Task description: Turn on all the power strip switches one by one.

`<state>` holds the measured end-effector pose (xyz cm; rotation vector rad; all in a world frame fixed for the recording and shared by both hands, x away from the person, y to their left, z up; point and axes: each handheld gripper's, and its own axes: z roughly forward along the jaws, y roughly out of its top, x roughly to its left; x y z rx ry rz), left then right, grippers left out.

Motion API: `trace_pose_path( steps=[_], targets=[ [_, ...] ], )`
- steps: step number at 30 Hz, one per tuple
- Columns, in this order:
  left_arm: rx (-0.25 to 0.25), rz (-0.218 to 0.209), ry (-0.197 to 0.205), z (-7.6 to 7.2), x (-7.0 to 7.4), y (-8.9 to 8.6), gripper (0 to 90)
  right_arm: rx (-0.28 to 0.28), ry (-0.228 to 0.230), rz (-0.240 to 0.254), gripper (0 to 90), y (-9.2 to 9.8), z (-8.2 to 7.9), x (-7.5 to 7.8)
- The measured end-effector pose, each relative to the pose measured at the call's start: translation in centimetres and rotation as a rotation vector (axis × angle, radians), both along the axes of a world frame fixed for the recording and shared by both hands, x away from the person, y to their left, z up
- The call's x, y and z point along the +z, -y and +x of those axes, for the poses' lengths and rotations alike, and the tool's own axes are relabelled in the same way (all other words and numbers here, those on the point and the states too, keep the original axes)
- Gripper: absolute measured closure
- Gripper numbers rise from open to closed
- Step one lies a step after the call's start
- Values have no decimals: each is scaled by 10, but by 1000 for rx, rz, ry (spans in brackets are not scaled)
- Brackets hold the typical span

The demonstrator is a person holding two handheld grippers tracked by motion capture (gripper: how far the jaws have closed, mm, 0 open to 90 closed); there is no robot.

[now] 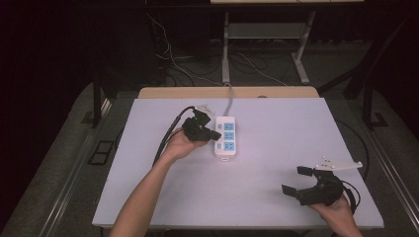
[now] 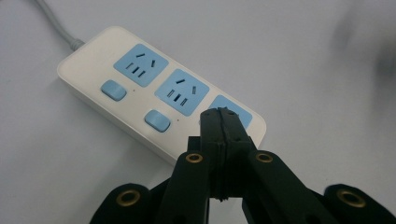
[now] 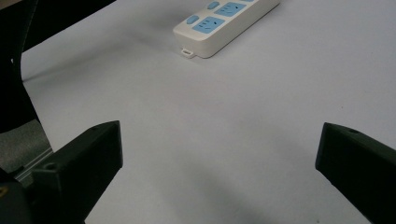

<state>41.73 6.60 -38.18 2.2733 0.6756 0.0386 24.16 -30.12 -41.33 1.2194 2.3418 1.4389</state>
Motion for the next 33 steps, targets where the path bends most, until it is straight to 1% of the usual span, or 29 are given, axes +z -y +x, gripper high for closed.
trace_pose_path(
  steps=[3, 12, 18, 20, 21, 24, 26, 29, 33],
  targets=[
    [-2, 7, -7, 2, -4, 2, 893, 1, 0, 0, 5, 0, 0, 0],
    [1, 3, -22, 5, -13, 8, 893, 6, -4, 1, 5, -1, 1, -1],
    [-1, 19, -30, 6, -19, 11, 893, 9, -6, 0, 5, 0, 1, -1],
    [-6, 31, -30, 6, -20, 12, 893, 9, -6, 1, 5, 0, 1, -1],
    [-5, 29, -31, 6, -21, 13, 893, 9, -6, 1, 5, 0, 1, -1],
    [-7, 49, -29, 6, -23, 13, 893, 9, -6, 1, 5, 0, 1, -1],
    [-1, 51, -31, 6, -24, 13, 893, 9, -5, 2, 5, 0, 1, -1],
    [-1, 72, -36, 6, -27, 13, 893, 9, -4, 1, 5, 0, 1, 0],
    [6, 57, -37, 5, -29, 11, 893, 8, -4, 2, 5, 0, 1, 0]
  ],
)
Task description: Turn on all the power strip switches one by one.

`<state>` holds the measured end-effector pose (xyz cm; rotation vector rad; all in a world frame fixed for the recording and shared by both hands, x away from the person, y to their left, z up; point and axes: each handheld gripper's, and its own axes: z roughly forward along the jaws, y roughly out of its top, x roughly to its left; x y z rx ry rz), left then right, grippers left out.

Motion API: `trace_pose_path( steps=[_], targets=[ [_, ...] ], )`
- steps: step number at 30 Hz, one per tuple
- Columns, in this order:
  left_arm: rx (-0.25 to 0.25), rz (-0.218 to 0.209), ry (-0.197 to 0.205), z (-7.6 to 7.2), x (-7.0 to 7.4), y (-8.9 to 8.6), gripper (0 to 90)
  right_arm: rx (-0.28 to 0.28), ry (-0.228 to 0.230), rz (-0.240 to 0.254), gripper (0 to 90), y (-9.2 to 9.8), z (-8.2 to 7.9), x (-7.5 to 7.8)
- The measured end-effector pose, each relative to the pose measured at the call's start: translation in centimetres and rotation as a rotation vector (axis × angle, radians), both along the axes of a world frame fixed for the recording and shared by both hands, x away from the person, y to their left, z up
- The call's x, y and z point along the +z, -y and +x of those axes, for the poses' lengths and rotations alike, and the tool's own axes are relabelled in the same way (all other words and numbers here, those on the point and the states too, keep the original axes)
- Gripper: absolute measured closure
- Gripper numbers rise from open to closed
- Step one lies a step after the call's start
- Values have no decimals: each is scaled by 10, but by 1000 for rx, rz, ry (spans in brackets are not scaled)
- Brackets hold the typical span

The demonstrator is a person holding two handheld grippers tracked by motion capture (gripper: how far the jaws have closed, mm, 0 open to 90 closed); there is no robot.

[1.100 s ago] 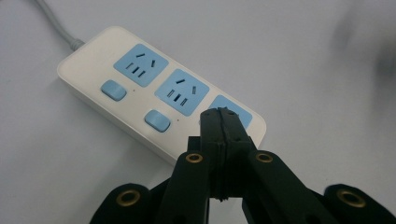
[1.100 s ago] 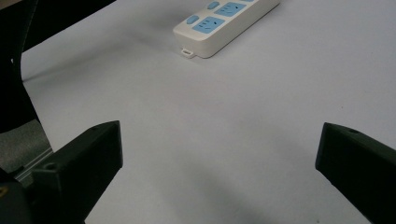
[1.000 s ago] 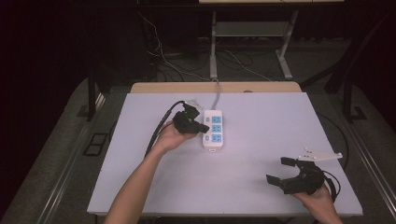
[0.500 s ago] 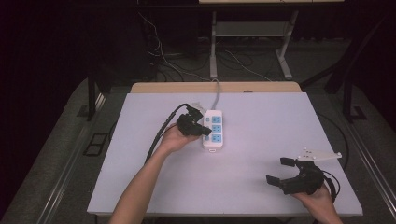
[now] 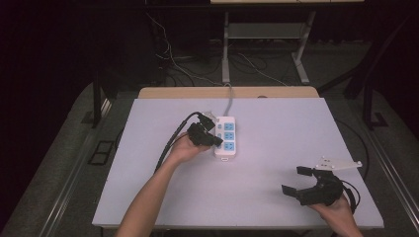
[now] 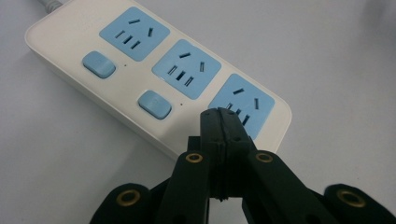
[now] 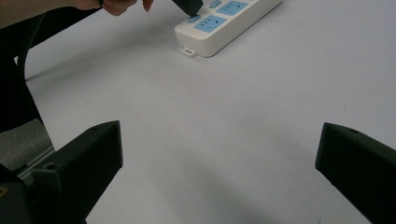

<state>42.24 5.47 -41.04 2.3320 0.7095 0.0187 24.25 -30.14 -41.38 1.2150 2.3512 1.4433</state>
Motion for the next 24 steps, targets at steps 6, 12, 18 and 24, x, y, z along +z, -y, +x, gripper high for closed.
trace_pose_path(
  steps=[6, 12, 18, 24],
  targets=[
    [-6, 14, 24, -2, -1, 1, 898, -3, 2, 0, 5, 0, 0, 0],
    [2, 13, 8, -1, -3, 1, 899, -4, 3, 1, 5, 0, -1, 1],
    [15, 6, -16, 1, -4, 1, 900, -15, 7, 7, 5, 2, -2, 2],
    [25, -3, -12, -1, -5, -1, 900, -19, 9, 10, 5, 4, -2, 2]
  ],
)
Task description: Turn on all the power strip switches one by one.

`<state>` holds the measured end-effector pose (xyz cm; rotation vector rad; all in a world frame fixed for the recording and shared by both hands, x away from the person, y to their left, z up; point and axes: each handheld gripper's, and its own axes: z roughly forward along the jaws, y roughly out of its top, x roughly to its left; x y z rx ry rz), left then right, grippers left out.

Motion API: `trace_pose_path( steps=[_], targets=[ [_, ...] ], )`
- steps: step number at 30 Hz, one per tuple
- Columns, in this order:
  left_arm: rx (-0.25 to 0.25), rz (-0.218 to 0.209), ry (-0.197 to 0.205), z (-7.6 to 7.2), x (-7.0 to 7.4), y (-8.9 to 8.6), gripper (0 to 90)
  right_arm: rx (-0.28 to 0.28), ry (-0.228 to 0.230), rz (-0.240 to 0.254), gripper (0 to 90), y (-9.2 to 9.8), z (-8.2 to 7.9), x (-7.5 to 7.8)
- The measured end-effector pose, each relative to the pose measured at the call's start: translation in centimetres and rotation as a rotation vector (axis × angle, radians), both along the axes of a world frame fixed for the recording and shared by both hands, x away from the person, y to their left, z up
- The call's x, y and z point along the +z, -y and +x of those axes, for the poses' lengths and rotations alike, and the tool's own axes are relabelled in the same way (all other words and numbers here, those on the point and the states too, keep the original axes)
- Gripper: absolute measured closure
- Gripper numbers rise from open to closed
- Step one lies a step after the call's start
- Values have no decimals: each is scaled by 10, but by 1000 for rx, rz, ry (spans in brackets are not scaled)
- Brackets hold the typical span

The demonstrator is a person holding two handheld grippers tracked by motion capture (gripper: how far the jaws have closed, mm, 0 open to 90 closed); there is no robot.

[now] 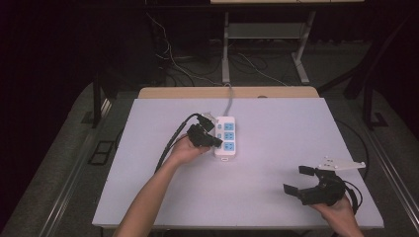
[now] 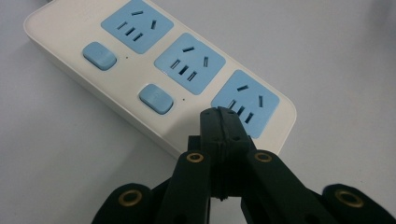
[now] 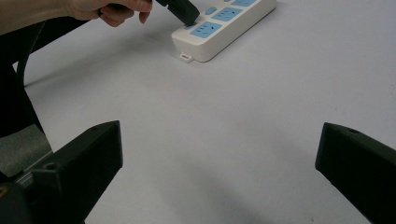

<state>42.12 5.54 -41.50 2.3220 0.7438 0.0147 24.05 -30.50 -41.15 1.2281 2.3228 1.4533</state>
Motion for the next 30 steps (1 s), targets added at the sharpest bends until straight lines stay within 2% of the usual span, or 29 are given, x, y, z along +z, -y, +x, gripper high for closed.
trace_pose_path(
  steps=[15, 30],
  targets=[
    [-5, 7, 9, -1, 4, 1, 899, 2, -7, 0, 5, 0, 2, -2],
    [1, -16, 45, 6, 32, -4, 898, -1, -11, 1, 5, 0, 2, -3]
  ],
)
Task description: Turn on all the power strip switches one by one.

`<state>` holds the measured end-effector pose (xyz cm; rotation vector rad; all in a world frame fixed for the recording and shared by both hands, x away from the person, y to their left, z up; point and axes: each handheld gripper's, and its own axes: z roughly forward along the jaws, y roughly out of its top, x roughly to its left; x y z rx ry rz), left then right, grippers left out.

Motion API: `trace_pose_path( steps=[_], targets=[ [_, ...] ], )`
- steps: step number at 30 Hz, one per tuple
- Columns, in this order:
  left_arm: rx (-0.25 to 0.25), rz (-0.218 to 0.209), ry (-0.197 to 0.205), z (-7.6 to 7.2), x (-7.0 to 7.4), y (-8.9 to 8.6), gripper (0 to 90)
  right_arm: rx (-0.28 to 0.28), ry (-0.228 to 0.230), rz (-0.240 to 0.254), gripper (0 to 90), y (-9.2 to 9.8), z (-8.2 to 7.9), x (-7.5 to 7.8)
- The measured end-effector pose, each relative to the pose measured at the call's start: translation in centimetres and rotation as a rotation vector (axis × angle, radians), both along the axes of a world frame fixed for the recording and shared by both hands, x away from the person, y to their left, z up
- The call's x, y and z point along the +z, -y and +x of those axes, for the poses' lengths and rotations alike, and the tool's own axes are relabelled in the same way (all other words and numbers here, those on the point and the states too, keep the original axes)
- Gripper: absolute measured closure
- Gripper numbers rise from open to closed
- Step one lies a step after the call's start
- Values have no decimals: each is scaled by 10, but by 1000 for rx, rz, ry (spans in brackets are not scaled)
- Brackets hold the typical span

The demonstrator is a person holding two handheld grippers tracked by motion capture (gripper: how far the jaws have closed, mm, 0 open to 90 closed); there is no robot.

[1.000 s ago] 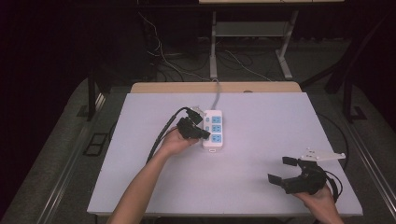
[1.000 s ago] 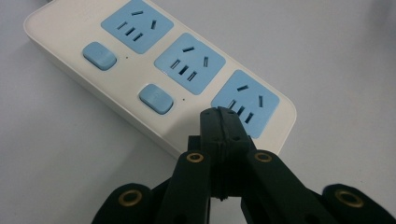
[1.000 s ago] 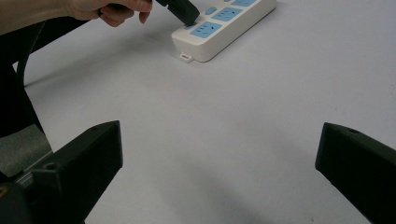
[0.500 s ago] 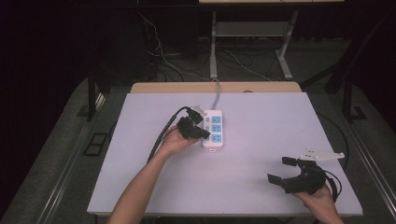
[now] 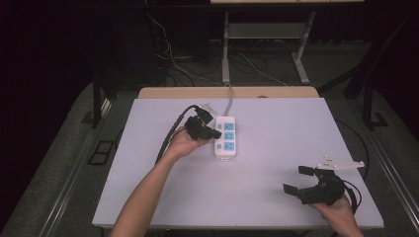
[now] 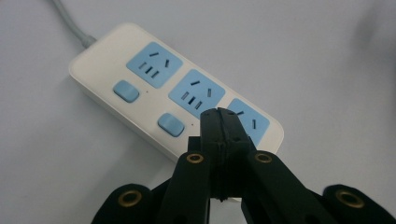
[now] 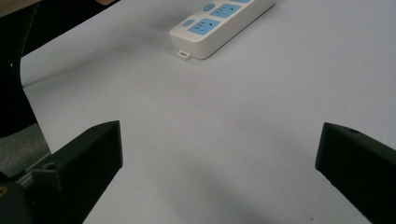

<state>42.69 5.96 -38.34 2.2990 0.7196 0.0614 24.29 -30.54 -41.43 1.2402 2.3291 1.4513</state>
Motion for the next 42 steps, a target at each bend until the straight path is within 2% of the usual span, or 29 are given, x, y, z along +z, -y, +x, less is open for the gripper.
trace_pose_path(
  steps=[15, 27, 42],
  targets=[
    [24, 1, 30, 16, 23, -4, 899, 0, 3, 6, 5, 1, 0, 0],
    [61, -9, 15, 28, 11, -3, 898, -4, 2, 5, 5, 2, 1, 0],
    [52, 1, 1, 32, -4, 8, 896, 5, 0, 1, 5, 1, 1, 0]
  ],
)
